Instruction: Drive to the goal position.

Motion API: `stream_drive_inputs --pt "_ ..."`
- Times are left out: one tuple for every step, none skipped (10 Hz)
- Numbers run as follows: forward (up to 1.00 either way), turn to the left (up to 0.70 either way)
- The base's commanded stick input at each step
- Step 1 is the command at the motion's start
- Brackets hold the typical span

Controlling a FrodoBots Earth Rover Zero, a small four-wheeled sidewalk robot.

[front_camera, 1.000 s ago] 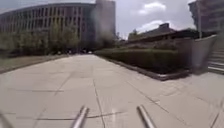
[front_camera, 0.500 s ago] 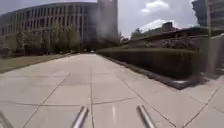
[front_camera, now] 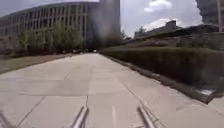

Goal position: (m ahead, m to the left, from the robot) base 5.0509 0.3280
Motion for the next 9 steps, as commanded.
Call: stream_drive_inputs --pt "1.00 0.05" --pt "1.00 0.05" --pt "1.00 0.05" --pt "1.00 0.05" --pt "1.00 0.05" --pt "1.00 0.05" --pt "1.00 -0.13" --pt "1.00 -0.35" --pt "1.00 -0.21"
